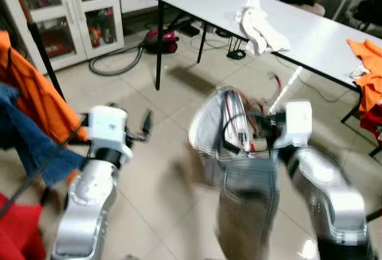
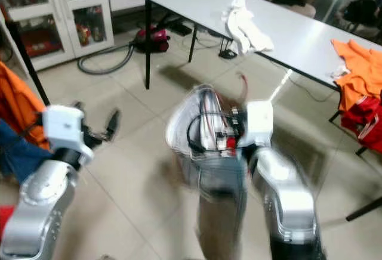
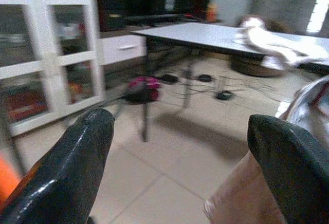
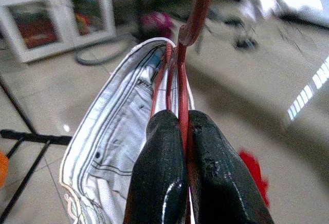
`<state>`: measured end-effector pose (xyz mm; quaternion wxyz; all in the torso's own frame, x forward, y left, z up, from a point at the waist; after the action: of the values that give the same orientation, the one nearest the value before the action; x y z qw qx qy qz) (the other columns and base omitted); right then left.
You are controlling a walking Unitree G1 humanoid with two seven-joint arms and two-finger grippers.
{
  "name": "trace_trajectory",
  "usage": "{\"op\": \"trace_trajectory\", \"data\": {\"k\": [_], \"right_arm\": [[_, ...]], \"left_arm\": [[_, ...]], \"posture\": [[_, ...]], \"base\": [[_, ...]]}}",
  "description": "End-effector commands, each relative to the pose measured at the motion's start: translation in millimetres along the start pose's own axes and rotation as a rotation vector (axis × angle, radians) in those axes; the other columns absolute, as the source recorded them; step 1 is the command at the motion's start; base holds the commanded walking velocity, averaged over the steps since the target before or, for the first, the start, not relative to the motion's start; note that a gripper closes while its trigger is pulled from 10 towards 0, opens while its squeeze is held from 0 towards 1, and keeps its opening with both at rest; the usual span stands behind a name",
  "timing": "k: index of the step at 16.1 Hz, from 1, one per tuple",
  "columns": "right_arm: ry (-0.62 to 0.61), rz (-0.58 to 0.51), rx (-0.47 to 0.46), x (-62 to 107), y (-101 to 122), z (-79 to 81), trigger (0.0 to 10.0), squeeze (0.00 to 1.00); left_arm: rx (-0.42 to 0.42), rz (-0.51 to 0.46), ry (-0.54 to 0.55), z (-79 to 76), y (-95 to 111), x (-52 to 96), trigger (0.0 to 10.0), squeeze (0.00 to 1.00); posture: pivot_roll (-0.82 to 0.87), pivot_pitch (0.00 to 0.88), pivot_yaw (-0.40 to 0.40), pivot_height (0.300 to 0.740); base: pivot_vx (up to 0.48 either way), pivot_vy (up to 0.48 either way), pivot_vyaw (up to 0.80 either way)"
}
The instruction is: Hang hanger
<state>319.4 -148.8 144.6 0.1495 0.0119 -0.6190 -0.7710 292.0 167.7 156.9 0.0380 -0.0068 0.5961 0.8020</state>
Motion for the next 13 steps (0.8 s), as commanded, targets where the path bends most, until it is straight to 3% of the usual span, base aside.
{"op": "trace_trajectory", "data": {"k": [1,3,4,5,7,9,10,11,13], "right_arm": [[0.129,-0.065,0.056,-4.1,17.7,15.9,10.0,0.0],[0.339,-0.069,0.122,-6.0,25.4,32.3,10.0,0.0],[0.384,-0.076,0.154,-7.7,31.2,31.6,10.0,0.0],[0.429,-0.074,0.113,-7.8,39.0,29.8,10.0,0.0],[0.597,-0.026,0.1,2.3,47.9,30.4,10.0,0.0],[0.666,-0.052,0.08,10.6,56.0,26.3,10.0,0.0],[0.705,-0.06,0.052,15.3,60.4,22.9,10.0,0.0],[0.701,-0.081,0.058,14.1,63.0,23.2,10.0,0.0],[0.732,-0.14,0.037,15.7,69.6,32.7,10.0,0.0]], "left_arm": [[-0.034,0.021,0.04,10.7,-3.0,-0.4,10.0,0.0],[-0.064,-0.024,0.016,17.1,5.7,-6.3,10.0,0.0],[-0.085,-0.02,-0.003,20.9,6.9,-10.5,10.0,0.0],[-0.114,-0.055,-0.039,21.6,16.1,-13.6,10.0,0.0],[-0.1,-0.138,-0.158,13.5,40.2,-15.9,10.0,0.0],[-0.045,-0.165,-0.283,1.6,53.9,-16.2,10.0,0.0],[-0.003,-0.187,-0.434,-16.9,66.4,-15.8,10.0,1.0],[-0.003,-0.194,-0.494,-24.6,72.2,-18.5,10.0,1.0],[-0.025,-0.197,-0.497,-22.9,77.7,-28.3,10.0,1.0]], "posture": [[-0.07,0.0,-0.138,0.74],[-0.07,0.0,-0.132,0.74],[-0.07,0.0,-0.136,0.74],[-0.07,0.0,-0.135,0.74],[-0.06,0.0,-0.128,0.74],[-0.05,0.0,-0.105,0.74],[-0.06,0.0,-0.077,0.74],[-0.06,0.0,-0.063,0.74],[-0.05,0.0,-0.05,0.74]], "base": [[0.0,0.0,0.0],[0.0,0.0,0.0],[0.0,0.0,0.0],[0.0,0.0,0.0],[0.0,0.0,0.0],[0.0,0.0,0.0],[0.0,0.0,0.0],[0.0,0.0,0.0],[0.0,0.0,0.0]]}}
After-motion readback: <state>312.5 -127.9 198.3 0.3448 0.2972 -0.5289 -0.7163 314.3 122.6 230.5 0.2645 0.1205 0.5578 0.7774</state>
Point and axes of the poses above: a point about 5 cm out from each wrist's last joint towards the gripper, its own x axis pointing back from the gripper into the wrist, its own y axis along the axis of the wrist's last joint, z = x × y, the point moved 4 cm from there along -x, pointing out of the wrist towards the gripper, and after that the axes turned 10 degrees about -x, right-handed, at the moved point
